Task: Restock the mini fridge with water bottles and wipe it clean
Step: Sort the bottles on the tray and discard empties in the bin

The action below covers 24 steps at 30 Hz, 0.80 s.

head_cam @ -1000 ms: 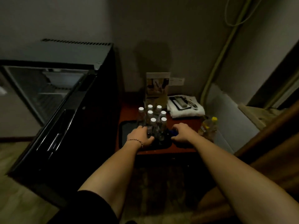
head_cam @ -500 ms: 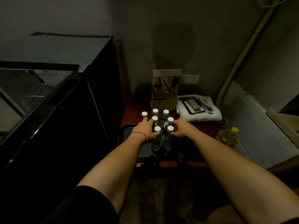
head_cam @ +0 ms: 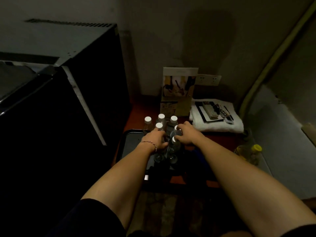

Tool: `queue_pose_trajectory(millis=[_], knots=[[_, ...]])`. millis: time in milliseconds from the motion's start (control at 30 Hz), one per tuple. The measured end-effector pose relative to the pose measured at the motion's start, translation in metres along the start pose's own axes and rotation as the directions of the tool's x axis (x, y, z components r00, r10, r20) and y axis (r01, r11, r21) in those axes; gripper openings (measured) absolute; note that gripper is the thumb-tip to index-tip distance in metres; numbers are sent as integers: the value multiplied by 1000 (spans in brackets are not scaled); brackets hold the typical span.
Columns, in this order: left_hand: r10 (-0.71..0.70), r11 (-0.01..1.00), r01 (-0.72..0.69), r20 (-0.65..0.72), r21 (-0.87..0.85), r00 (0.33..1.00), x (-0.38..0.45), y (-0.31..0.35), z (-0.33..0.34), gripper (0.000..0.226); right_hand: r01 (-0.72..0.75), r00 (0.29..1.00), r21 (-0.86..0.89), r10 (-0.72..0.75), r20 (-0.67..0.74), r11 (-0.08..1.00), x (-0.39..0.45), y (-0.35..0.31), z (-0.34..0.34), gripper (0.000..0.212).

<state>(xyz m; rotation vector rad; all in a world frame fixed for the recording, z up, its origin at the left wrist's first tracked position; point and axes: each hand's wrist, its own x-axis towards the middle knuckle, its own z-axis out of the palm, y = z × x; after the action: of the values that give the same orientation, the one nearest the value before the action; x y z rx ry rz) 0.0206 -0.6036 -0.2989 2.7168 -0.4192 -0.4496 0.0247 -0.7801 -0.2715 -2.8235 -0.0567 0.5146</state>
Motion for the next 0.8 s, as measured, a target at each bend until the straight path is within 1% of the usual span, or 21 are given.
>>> queue_pose_trajectory(millis=[133, 233, 300, 367, 433, 467, 533, 600, 700, 800], knots=[[-25, 999, 24, -31, -40, 999, 2, 3, 3, 32, 31, 999, 24, -31, -13, 999, 12, 6, -1, 50], [-42, 997, 38, -73, -64, 996, 1, 4, 3, 31, 66, 998, 12, -66, 18, 998, 18, 5, -3, 53], [-70, 995, 64, -90, -73, 993, 0, 3, 2, 30, 71, 997, -5, -71, 17, 997, 19, 2, -2, 51], [-99, 993, 92, -102, -72, 990, -1, 3, 1, 29, 84, 996, -26, -85, -15, 996, 16, 0, -1, 47], [-111, 992, 104, -110, -70, 988, -1, 5, 2, 31, 130, 991, -50, -132, -29, 990, 13, -2, 2, 43], [-116, 992, 108, -113, -69, 987, -2, 7, 2, 32, 167, 986, -58, -168, -10, 984, 10, -1, 2, 42], [-129, 991, 123, -114, -61, 985, -3, 11, 2, 32, 241, 969, -62, -237, 73, 968, 7, 1, 4, 45], [-144, 989, 139, -115, -55, 983, -5, 16, 3, 32, 277, 955, -57, -268, 124, 959, 5, 4, 8, 45], [-160, 986, 153, -124, -66, 979, -13, 21, 2, 34, 281, 955, -46, -275, 108, 959, 0, 6, 9, 39], [-205, 977, 196, -129, -85, 970, -25, 24, 0, 31, 276, 957, -34, -271, 106, 961, -6, 3, 4, 36]])
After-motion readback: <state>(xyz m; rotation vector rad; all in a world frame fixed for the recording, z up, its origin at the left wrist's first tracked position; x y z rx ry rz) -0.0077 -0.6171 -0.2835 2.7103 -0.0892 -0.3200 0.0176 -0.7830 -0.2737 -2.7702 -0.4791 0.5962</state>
